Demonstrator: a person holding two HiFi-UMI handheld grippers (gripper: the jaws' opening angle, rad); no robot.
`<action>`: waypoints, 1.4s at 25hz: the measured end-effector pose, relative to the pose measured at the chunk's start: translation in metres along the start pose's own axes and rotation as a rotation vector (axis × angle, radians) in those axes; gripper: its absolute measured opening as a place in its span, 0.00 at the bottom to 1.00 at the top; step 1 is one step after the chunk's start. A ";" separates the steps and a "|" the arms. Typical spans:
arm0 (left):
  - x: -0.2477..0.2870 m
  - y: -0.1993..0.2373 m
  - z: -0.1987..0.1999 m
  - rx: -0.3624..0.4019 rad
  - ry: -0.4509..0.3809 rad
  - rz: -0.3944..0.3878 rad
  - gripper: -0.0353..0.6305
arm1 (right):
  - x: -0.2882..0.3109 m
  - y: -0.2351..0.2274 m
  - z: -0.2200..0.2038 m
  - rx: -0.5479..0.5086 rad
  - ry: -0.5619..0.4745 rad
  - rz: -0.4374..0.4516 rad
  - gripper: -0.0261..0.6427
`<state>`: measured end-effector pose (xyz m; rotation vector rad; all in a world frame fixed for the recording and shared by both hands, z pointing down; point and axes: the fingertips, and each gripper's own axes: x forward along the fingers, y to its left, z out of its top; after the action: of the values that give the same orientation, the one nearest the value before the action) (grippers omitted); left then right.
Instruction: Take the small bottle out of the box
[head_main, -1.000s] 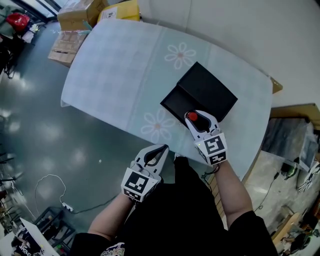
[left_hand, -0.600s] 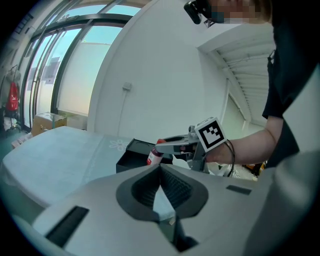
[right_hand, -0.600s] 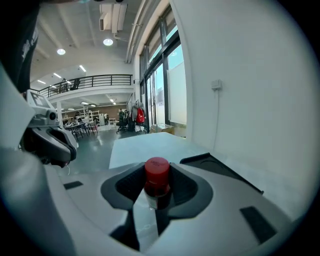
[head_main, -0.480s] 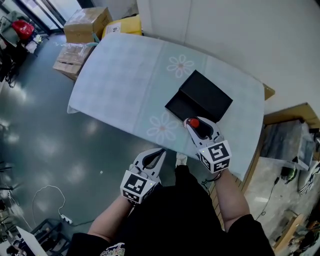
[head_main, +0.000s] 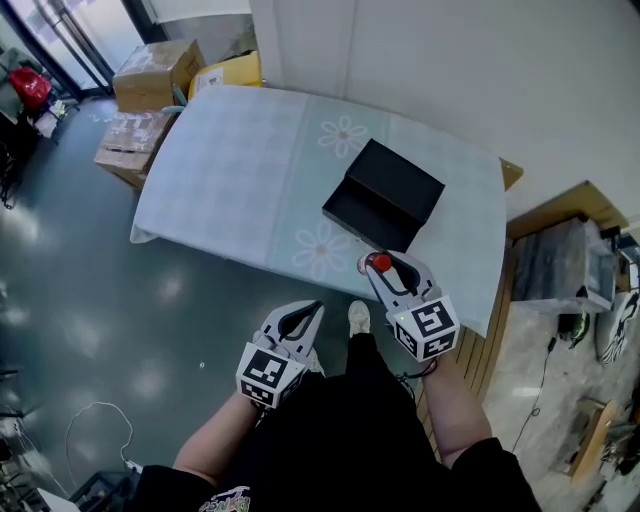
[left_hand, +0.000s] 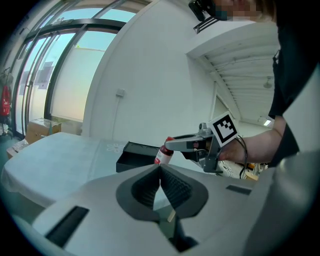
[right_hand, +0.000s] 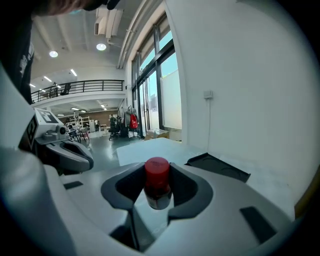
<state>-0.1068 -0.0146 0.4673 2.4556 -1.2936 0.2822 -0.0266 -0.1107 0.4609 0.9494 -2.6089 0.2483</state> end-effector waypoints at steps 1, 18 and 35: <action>-0.004 -0.002 -0.001 0.006 0.001 -0.011 0.10 | -0.006 0.005 -0.002 0.008 0.000 -0.011 0.28; -0.010 -0.060 -0.016 0.061 0.034 -0.162 0.10 | -0.097 0.036 -0.037 0.113 -0.021 -0.152 0.28; 0.018 -0.120 -0.008 0.034 0.022 -0.051 0.10 | -0.152 0.015 -0.044 0.067 -0.035 -0.023 0.28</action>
<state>0.0023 0.0377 0.4550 2.5021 -1.2253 0.3195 0.0838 0.0019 0.4432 1.0148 -2.6349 0.3176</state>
